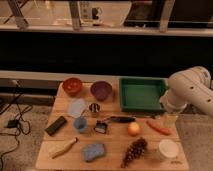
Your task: Place grapes in purple bowl
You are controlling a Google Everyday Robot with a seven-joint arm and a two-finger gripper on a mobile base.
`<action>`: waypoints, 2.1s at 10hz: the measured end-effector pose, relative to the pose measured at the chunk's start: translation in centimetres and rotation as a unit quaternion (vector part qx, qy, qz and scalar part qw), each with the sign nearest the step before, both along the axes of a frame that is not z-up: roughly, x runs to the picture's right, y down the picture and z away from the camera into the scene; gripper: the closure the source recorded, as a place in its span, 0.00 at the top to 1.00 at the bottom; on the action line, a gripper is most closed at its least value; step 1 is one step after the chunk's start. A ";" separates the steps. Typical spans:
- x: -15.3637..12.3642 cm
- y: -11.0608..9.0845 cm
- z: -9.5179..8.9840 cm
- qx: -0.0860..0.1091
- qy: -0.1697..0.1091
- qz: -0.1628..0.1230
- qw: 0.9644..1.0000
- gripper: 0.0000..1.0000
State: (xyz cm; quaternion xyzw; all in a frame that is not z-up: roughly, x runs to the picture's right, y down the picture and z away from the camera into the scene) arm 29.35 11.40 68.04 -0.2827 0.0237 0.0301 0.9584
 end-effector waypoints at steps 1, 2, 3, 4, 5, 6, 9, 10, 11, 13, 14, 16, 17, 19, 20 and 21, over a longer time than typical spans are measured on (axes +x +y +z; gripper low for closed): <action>0.0 0.0 0.0 0.000 0.000 0.000 1.000 0.80; 0.0 0.0 0.0 0.000 0.000 0.000 1.000 0.80; 0.0 0.0 0.0 0.000 0.000 0.000 1.000 0.80; 0.0 0.0 0.0 0.000 0.000 0.000 1.000 0.80; 0.0 0.0 0.0 0.000 0.000 0.000 1.000 0.80; 0.0 0.0 0.0 0.000 0.000 0.000 1.000 0.80; 0.0 0.0 0.0 0.000 0.000 0.000 1.000 0.80; 0.1 0.0 -0.1 0.000 0.000 0.001 1.000 0.80; 0.1 0.1 -0.2 0.000 -0.002 0.003 1.000 0.80; -0.3 0.1 -0.4 0.000 -0.008 0.004 1.000 0.80; -0.5 0.3 -0.4 -0.002 -0.011 0.005 1.000 0.80; -0.9 0.6 -0.6 -0.003 -0.021 0.002 1.000 0.80; -1.2 0.8 -0.7 -0.003 -0.026 -0.001 1.000 0.80; -2.1 1.4 -1.1 -0.004 -0.040 -0.012 0.999 0.80; -2.3 1.6 -1.2 -0.005 -0.044 -0.016 0.999 0.80; -2.5 1.9 -1.2 -0.006 -0.047 -0.020 0.999 0.80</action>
